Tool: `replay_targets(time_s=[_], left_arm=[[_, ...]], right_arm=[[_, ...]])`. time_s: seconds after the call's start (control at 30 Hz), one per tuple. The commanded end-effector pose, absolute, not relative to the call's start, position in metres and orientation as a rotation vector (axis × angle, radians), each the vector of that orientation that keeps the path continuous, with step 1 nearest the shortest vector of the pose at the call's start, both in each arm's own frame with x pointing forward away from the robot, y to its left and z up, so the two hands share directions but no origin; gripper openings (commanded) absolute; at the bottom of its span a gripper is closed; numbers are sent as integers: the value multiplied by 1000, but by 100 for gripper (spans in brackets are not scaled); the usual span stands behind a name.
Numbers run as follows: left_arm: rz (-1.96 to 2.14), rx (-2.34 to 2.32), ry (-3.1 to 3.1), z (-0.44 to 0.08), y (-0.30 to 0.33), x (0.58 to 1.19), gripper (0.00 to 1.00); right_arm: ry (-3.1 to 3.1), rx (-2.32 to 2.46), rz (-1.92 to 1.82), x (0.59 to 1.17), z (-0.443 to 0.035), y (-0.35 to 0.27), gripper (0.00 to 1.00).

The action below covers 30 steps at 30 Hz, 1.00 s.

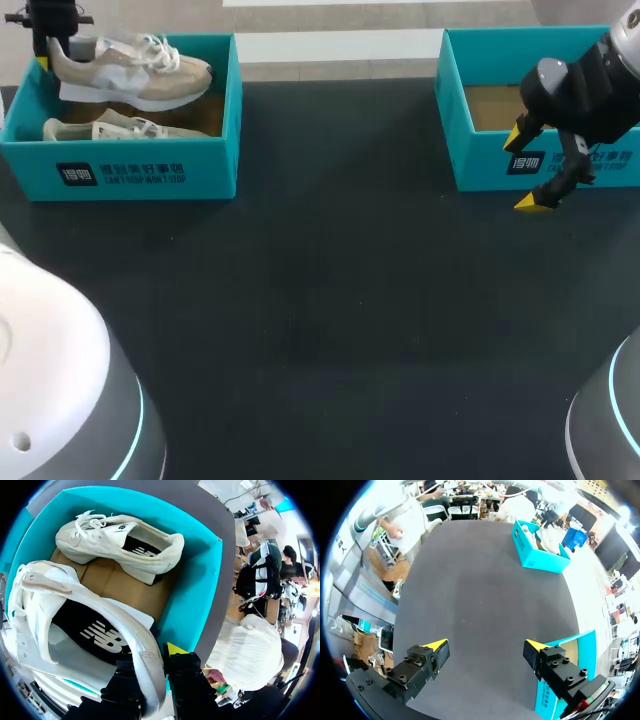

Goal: Take the shoe out of the shoebox, open the shoe tongue, remove and reinsert the insole, then place the shoe into the shoebox

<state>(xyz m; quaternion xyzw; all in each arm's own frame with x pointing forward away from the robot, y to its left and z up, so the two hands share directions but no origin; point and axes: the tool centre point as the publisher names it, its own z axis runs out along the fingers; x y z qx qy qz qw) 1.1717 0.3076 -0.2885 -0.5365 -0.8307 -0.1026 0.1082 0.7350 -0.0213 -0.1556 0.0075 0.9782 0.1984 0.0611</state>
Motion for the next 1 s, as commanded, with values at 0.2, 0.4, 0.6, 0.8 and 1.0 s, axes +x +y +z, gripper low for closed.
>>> replay_targets(time_s=[0.2, 0.4, 0.6, 0.8, 1.0], left_arm=[[-289, -1579, -2455, -321, 302, 1183, 0], [-277, -1516, -2484, -339, 303, 1185, 0], [-258, -1507, -2482, -356, 300, 1189, 0], [-254, -1514, -2458, -368, 292, 1189, 0], [-234, -1502, -2443, -378, 289, 1189, 0]], right_arm=[[2963, 24, 596, 737, -156, -20, 100], [2963, 24, 596, 737, -156, -20, 100], [2963, 24, 596, 737, -156, -20, 100], [2963, 24, 596, 737, -156, -20, 100], [2963, 24, 596, 737, -156, -20, 100]])
